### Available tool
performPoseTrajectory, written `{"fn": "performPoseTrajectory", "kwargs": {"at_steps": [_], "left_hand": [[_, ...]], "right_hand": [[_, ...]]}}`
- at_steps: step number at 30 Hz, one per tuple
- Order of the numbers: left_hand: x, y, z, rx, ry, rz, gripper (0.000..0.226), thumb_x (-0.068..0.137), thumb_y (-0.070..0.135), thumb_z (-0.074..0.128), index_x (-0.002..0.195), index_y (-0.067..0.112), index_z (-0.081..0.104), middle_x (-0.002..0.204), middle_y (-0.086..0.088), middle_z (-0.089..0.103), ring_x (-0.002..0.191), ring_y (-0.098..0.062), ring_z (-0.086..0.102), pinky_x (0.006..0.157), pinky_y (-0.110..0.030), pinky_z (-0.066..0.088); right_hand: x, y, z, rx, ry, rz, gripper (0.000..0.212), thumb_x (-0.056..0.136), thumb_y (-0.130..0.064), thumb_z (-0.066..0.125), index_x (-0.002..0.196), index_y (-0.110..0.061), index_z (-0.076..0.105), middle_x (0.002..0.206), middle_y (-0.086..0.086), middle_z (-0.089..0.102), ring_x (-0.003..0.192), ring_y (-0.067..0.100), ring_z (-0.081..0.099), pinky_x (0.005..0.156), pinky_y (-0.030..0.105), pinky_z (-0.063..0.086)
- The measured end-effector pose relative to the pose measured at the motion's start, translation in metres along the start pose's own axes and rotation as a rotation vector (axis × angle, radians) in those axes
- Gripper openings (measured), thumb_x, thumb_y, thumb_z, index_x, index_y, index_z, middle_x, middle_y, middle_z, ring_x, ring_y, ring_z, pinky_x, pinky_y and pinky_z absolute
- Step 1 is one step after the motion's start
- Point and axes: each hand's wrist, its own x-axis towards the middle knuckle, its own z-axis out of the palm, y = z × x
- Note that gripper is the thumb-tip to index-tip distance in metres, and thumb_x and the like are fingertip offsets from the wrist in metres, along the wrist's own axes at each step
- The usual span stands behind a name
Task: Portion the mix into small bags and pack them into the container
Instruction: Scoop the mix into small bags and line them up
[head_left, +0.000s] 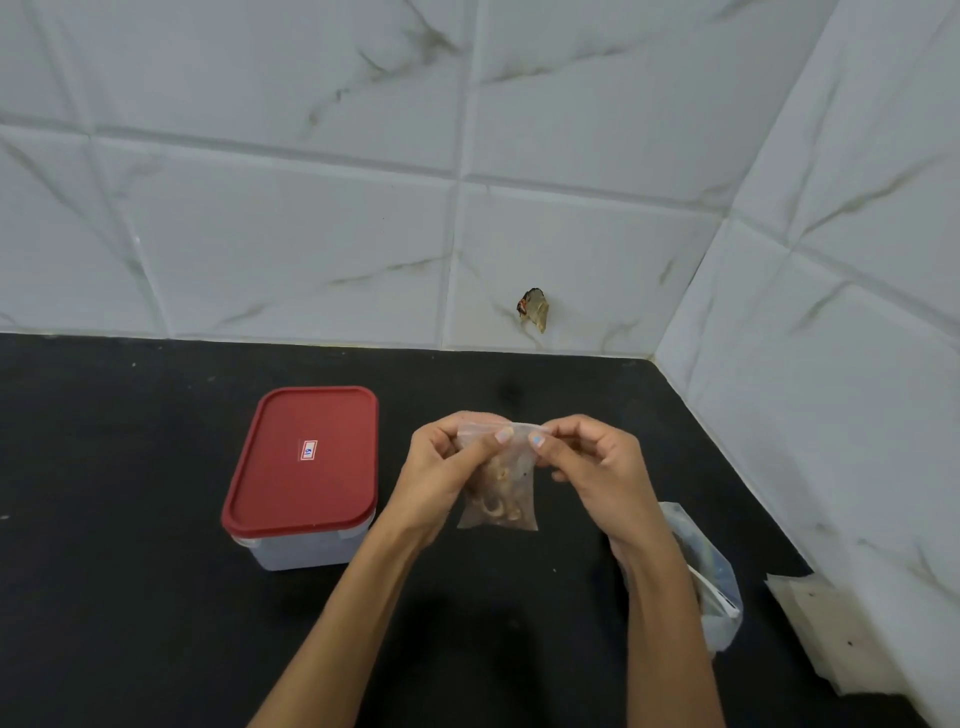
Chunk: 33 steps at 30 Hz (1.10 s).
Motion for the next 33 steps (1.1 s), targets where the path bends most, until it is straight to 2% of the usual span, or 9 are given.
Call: {"fn": "performPoseTrajectory", "kwargs": {"at_steps": [2, 5, 8, 12, 17, 22, 25, 29, 33], "left_hand": [[0.000, -0.001, -0.001, -0.017, -0.017, -0.044, 0.036, 0.070, 0.033, 0.072, 0.094, 0.007, 0.069, 0.086, -0.010, 0.071, 0.082, -0.020, 0.068, 0.070, -0.028, 0.054], [-0.002, -0.003, 0.000, -0.014, -0.006, -0.059, 0.027, 0.076, 0.023, 0.076, 0.093, 0.003, 0.070, 0.082, -0.009, 0.071, 0.078, -0.019, 0.068, 0.067, -0.028, 0.052], [-0.004, -0.004, 0.000, -0.023, 0.020, -0.062, 0.024, 0.076, 0.023, 0.068, 0.091, 0.004, 0.071, 0.081, -0.010, 0.072, 0.077, -0.020, 0.068, 0.067, -0.029, 0.052], [-0.008, -0.004, -0.002, -0.005, 0.003, -0.055, 0.020, 0.078, 0.021, 0.066, 0.088, 0.004, 0.072, 0.079, -0.009, 0.072, 0.076, -0.019, 0.068, 0.065, -0.026, 0.052], [-0.009, -0.006, -0.002, 0.070, 0.031, 0.014, 0.009, 0.086, 0.007, 0.064, 0.081, 0.007, 0.071, 0.075, -0.006, 0.071, 0.073, -0.016, 0.068, 0.064, -0.023, 0.052], [-0.007, -0.004, -0.004, 0.064, 0.030, 0.033, 0.009, 0.081, 0.017, 0.070, 0.082, 0.009, 0.073, 0.077, -0.008, 0.072, 0.074, -0.017, 0.068, 0.064, -0.024, 0.052], [-0.006, -0.003, -0.007, 0.086, 0.022, 0.032, 0.007, 0.082, 0.014, 0.071, 0.084, 0.008, 0.074, 0.079, -0.010, 0.072, 0.075, -0.017, 0.067, 0.065, -0.023, 0.052], [-0.007, -0.003, -0.006, 0.082, 0.036, 0.005, 0.013, 0.082, 0.010, 0.068, 0.089, 0.000, 0.074, 0.082, -0.014, 0.073, 0.077, -0.021, 0.069, 0.069, -0.026, 0.053], [-0.006, -0.004, -0.002, 0.034, 0.060, -0.035, 0.021, 0.079, 0.014, 0.070, 0.094, -0.001, 0.074, 0.087, -0.023, 0.073, 0.083, -0.031, 0.070, 0.076, -0.037, 0.056]], "right_hand": [[0.000, 0.002, 0.003, 0.023, 0.018, 0.012, 0.007, 0.084, -0.010, 0.067, 0.079, -0.015, 0.070, 0.073, -0.003, 0.072, 0.068, 0.004, 0.065, 0.058, 0.014, 0.048], [-0.002, 0.006, 0.004, 0.064, 0.032, 0.054, 0.006, 0.084, -0.010, 0.066, 0.082, -0.012, 0.071, 0.075, 0.001, 0.072, 0.068, 0.008, 0.065, 0.061, 0.019, 0.050], [-0.004, 0.010, 0.006, 0.125, 0.038, 0.108, 0.012, 0.086, -0.004, 0.064, 0.079, -0.011, 0.071, 0.074, 0.004, 0.072, 0.069, 0.012, 0.065, 0.066, 0.025, 0.052], [-0.008, 0.009, 0.010, 0.093, 0.083, 0.064, 0.016, 0.085, -0.001, 0.063, 0.076, -0.010, 0.071, 0.068, 0.000, 0.071, 0.064, 0.006, 0.065, 0.064, 0.019, 0.052], [-0.011, 0.008, 0.016, 0.038, 0.085, -0.018, 0.019, 0.086, 0.000, 0.060, 0.075, -0.012, 0.069, 0.066, -0.007, 0.070, 0.065, 0.003, 0.065, 0.062, 0.013, 0.050], [-0.007, 0.012, 0.015, 0.051, 0.041, 0.020, 0.009, 0.090, -0.005, 0.056, 0.089, -0.007, 0.065, 0.077, -0.006, 0.067, 0.069, 0.002, 0.062, 0.060, 0.017, 0.049], [-0.005, 0.014, 0.016, 0.062, 0.007, 0.049, 0.013, 0.089, -0.005, 0.058, 0.099, -0.008, 0.066, 0.086, 0.002, 0.067, 0.072, 0.006, 0.061, 0.060, 0.019, 0.048], [-0.004, 0.013, 0.020, 0.008, 0.015, -0.003, 0.007, 0.084, -0.007, 0.066, 0.088, -0.008, 0.071, 0.081, 0.003, 0.071, 0.076, 0.010, 0.067, 0.065, 0.018, 0.052], [-0.002, 0.018, 0.021, 0.007, 0.102, -0.018, 0.007, 0.082, -0.007, 0.069, 0.082, -0.013, 0.073, 0.078, 0.001, 0.072, 0.077, 0.013, 0.070, 0.066, 0.020, 0.054]]}}
